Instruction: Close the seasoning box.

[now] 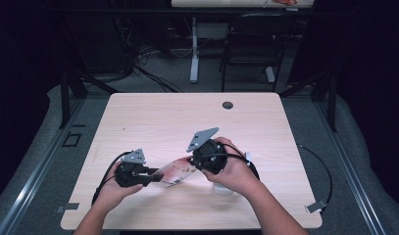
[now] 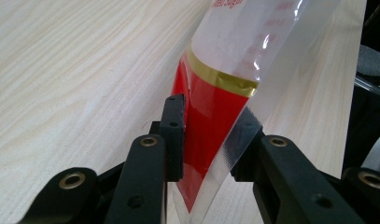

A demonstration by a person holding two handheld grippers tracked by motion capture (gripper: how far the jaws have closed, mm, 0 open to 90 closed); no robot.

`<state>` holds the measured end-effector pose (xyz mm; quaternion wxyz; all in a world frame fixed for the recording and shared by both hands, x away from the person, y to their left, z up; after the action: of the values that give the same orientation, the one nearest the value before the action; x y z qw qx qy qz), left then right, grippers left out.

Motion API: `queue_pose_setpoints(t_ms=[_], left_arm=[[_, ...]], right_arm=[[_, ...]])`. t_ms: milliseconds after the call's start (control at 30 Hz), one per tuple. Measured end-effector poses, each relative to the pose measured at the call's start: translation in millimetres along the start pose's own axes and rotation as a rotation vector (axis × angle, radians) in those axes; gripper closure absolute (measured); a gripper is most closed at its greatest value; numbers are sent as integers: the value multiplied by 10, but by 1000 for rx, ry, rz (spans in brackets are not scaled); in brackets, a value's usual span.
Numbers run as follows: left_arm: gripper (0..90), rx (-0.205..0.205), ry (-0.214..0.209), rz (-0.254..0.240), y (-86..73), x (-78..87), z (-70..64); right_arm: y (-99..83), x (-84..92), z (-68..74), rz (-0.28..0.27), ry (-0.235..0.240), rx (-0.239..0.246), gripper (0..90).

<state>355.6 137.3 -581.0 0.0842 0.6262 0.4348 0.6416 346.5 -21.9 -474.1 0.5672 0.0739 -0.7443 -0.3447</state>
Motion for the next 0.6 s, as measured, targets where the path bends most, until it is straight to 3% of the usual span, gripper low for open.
queue_pose_setpoints(t_ms=[133,367,600], left_arm=[[696,9,9,-7,14,6,7],[652,-3,66,2,42,50,29],[634,-2,70,-1,57,125,21]], right_arm=[[3,-6,-13,-1,-15,3,899],[-5,-23,-28,2,-27,8,900],[-1,-17,-40,10,-29,12,900]])
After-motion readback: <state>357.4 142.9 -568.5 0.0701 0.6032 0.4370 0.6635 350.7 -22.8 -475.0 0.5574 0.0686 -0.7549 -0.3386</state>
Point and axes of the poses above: each handheld gripper's, and its own axes: x roughly backward along the jaws, y roughly out of its top, z roughly to its left, the point moved 9 cm from there along -x, roughly forward along the jaws, and after that the axes turned 4 degrees about z, right-handed, at the moved point
